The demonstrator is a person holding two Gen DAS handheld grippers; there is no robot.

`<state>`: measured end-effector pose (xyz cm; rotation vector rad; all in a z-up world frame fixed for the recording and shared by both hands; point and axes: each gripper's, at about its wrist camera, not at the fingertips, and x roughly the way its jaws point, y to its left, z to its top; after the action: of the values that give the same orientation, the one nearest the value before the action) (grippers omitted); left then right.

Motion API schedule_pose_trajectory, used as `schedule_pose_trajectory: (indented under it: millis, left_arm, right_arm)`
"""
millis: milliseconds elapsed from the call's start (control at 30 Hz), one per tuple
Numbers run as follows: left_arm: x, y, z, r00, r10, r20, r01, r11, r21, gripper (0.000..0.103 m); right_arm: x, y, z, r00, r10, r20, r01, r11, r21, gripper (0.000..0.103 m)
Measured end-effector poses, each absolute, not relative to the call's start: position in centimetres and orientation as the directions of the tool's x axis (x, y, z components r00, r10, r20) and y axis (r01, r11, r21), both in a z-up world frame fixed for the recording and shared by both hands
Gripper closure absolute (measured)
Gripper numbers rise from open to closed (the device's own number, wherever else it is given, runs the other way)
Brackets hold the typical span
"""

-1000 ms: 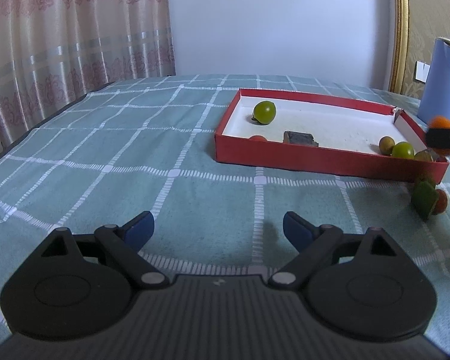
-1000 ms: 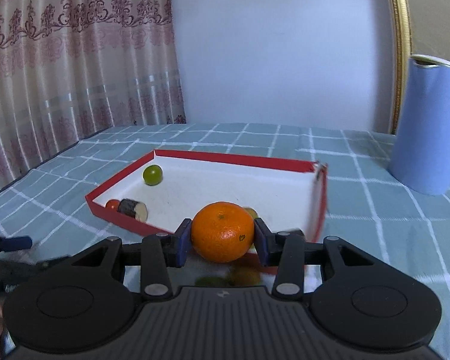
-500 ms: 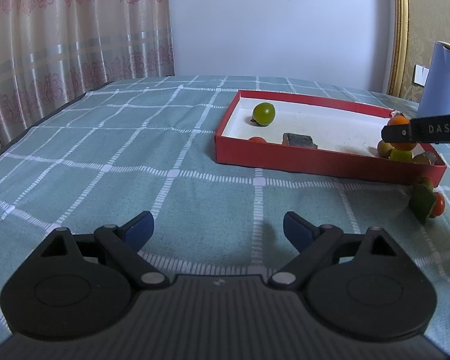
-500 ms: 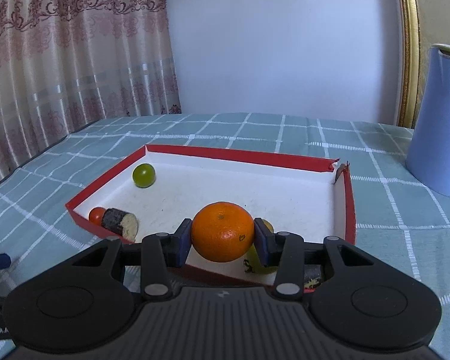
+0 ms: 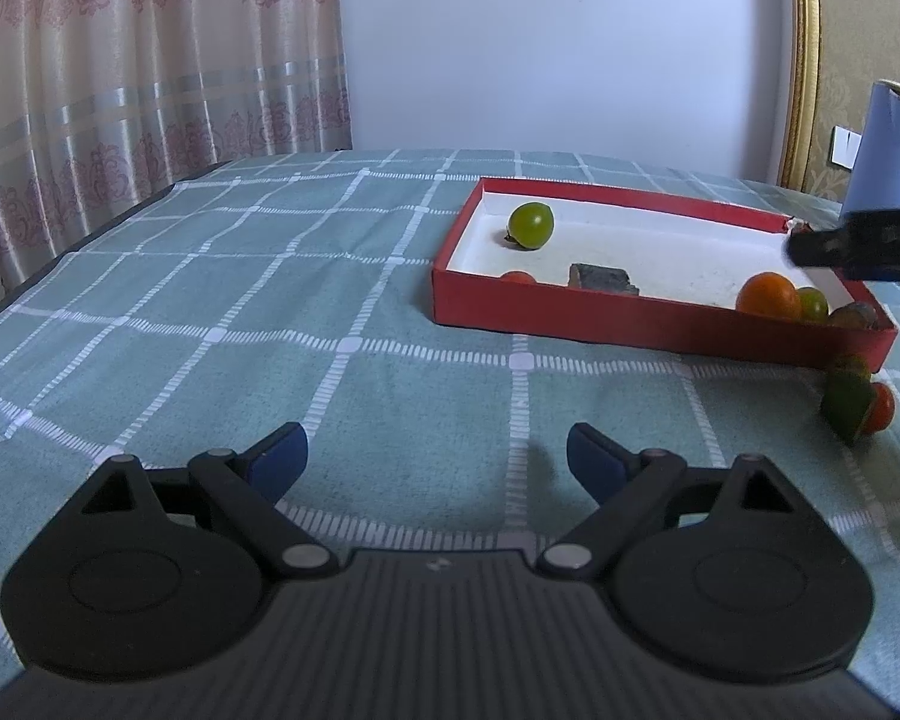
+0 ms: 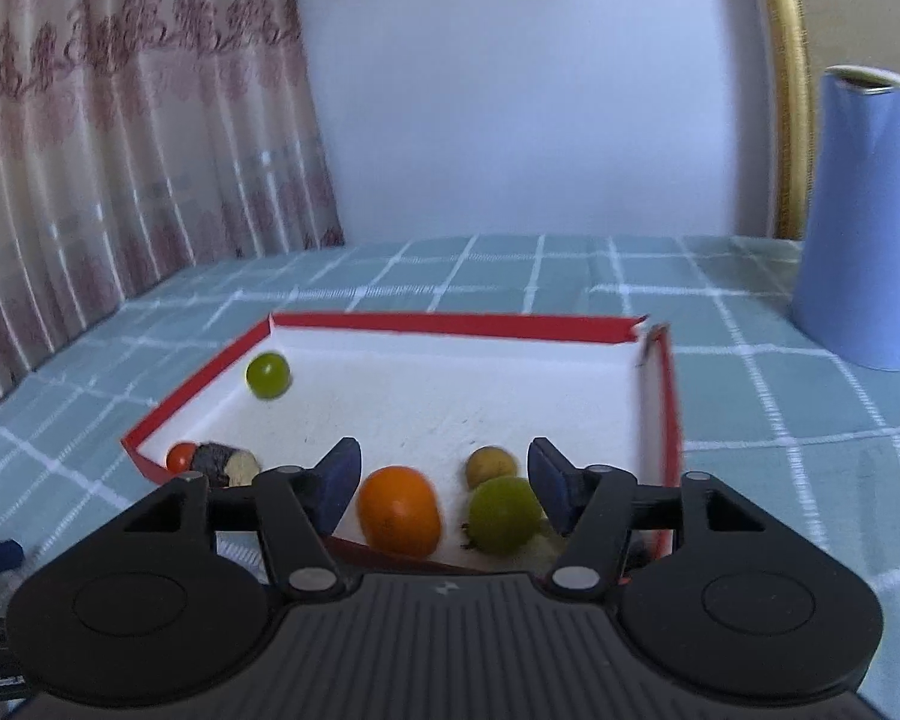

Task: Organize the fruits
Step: 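Carry the orange into the red tray and open the right gripper, then move the left gripper to the cucumber slice and grasp it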

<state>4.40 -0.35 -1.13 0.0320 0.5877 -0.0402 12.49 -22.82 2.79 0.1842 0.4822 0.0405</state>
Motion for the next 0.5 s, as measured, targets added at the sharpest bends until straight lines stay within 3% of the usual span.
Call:
schedule_pose_trajectory:
  millis: [200, 500]
  left_arm:
    - [4.2, -0.9, -1.1, 0.837, -0.018, -0.547, 0.054, 0.997, 0.051, 0.008]
    - [2.9, -4.4, 0.0, 0.843, -0.076, -0.532, 0.138, 0.987, 0.077, 0.005]
  right_arm:
    - [7.2, -25.7, 3.3, 0.917, 0.024, -0.397, 0.043, 0.986, 0.159, 0.042]
    - [4.2, -30.1, 0.1, 0.865, -0.099, -0.492, 0.172, 0.980, 0.104, 0.040]
